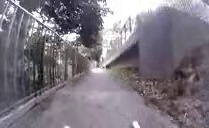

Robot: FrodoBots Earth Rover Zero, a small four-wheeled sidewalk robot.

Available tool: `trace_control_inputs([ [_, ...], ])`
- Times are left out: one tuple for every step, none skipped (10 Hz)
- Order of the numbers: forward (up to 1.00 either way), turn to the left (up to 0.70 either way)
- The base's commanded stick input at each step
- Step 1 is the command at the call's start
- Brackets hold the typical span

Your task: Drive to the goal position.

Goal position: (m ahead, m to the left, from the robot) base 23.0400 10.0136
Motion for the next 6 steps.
trace_control_inputs([
  [0.70, -0.11],
  [0.70, -0.11],
  [0.70, -0.11],
  [0.70, -0.11],
  [0.70, -0.11],
  [0.70, -0.11],
])
